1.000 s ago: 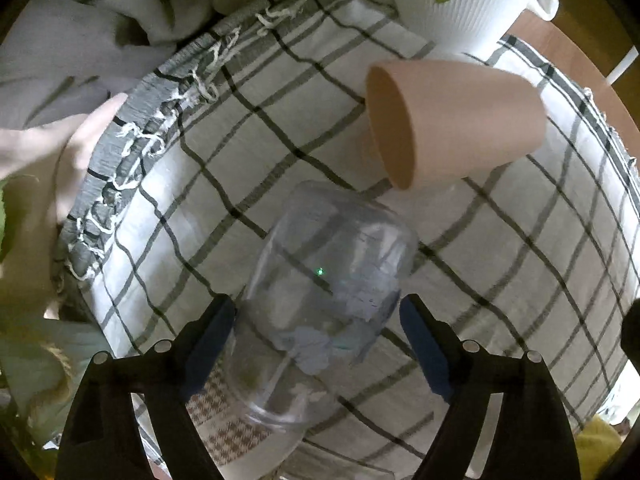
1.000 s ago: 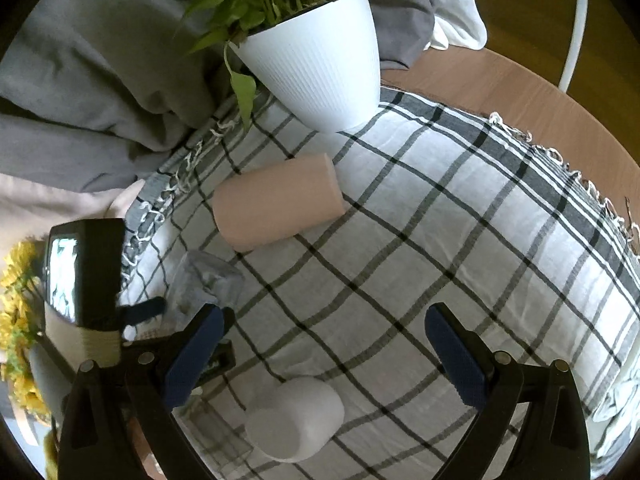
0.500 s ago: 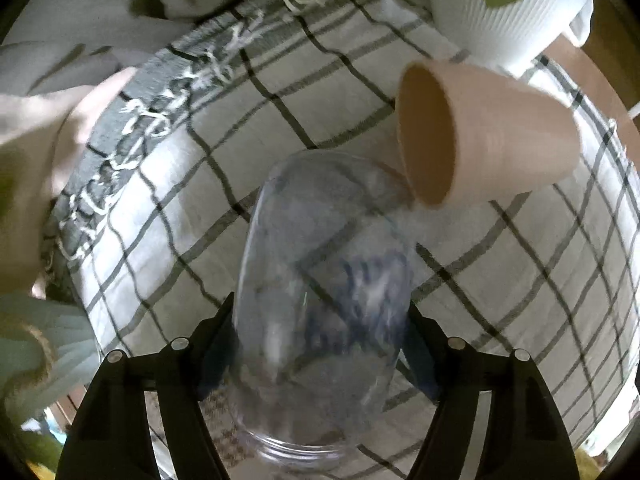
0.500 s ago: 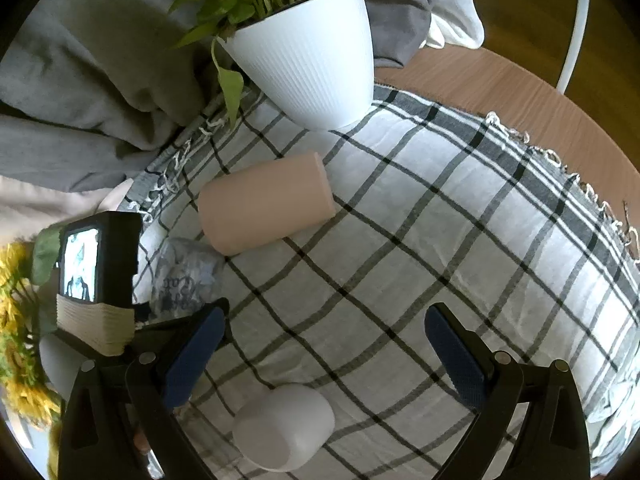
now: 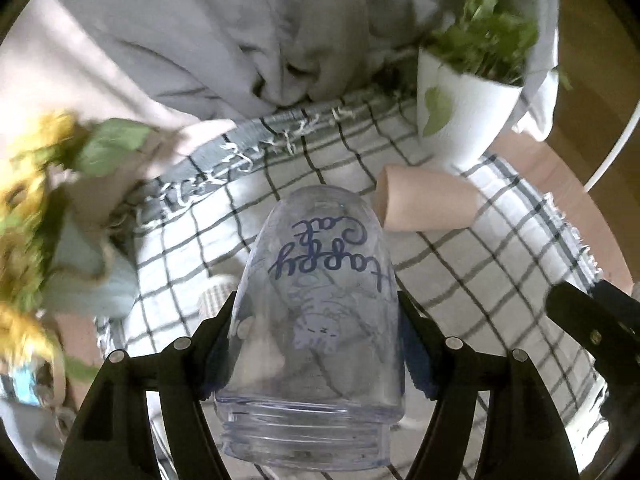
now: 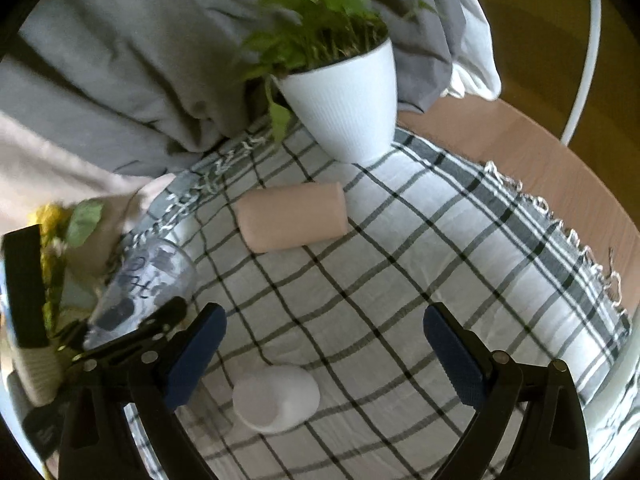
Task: Flip cup upside down
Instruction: 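Lift the clear cup off the table with the left tool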
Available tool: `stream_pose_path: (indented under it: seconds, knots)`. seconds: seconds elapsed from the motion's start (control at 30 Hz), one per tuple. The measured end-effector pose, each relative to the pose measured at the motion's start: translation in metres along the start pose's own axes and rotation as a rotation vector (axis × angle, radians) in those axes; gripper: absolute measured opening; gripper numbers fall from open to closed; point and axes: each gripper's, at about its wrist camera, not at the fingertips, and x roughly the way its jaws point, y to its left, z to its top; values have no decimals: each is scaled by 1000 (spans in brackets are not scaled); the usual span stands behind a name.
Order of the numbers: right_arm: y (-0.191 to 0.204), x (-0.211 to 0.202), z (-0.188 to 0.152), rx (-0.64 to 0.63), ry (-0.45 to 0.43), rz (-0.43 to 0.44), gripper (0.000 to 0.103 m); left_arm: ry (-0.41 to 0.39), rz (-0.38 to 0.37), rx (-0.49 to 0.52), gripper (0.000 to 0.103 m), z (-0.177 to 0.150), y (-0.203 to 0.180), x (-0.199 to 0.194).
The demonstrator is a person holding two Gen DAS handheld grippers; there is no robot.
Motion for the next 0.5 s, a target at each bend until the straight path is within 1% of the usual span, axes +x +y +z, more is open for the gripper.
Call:
stream_pose_path:
  seconds: [0.13, 0.2, 0.33, 0.37, 0.4, 0.5]
  knots:
    - [-3, -22, -13, -87, -6, 17, 100, -44, 38, -53, 71, -33, -6, -33]
    - [-4, -28, -21, -137, 5, 24, 100, -51, 60, -96, 72, -57, -13, -46]
    - [-10, -36, -41, -253, 24, 31, 100, -29, 107, -182, 72, -95, -26, -48]
    - [-12, -36, -46, -274, 35, 28, 100, -17, 100, -221, 71, -107, -29, -46]
    - [-15, -33, -53, -306, 61, 24, 100, -5, 88, -252, 72, -115, -32, -44]
    - [-20, -28, -67, -374, 103, 4, 100, 36, 81, -336, 71, -138, -40, -32]
